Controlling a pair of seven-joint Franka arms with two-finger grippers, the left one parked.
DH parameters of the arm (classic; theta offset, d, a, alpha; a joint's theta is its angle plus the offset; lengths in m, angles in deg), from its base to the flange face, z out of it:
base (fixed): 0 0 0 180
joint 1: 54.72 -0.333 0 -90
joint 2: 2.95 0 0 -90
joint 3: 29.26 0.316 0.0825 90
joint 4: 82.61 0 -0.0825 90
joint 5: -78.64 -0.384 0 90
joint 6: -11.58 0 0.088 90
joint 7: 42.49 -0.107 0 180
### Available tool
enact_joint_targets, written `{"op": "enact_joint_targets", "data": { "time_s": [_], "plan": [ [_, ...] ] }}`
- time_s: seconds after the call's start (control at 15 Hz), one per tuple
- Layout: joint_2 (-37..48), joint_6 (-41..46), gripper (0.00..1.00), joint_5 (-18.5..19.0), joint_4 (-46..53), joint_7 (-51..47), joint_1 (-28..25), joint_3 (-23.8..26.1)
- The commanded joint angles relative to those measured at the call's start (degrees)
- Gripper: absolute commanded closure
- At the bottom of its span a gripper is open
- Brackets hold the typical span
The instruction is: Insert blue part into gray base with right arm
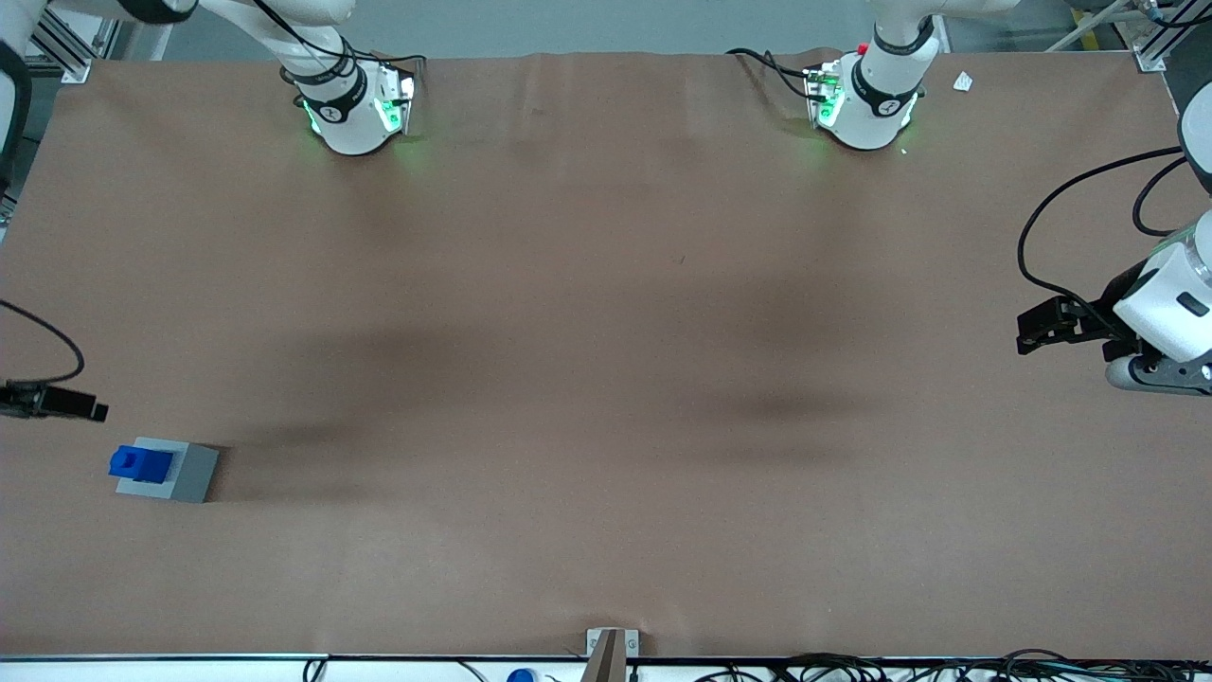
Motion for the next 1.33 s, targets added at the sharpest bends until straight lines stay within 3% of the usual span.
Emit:
{"op": "enact_joint_targets", "data": {
  "time_s": [0.0,0.73,1.27],
  "plan": [
    [10.08,1.33,0.0,2.08,-11.56,-6.81,-3.66,0.03],
    [22.32,-6.47,0.0,1.91,-28.35,-11.24,-5.43,0.12],
    [24.43,-6.58,0.0,2.08,-29.25,-11.5,-5.26,0.12]
  ]
}}
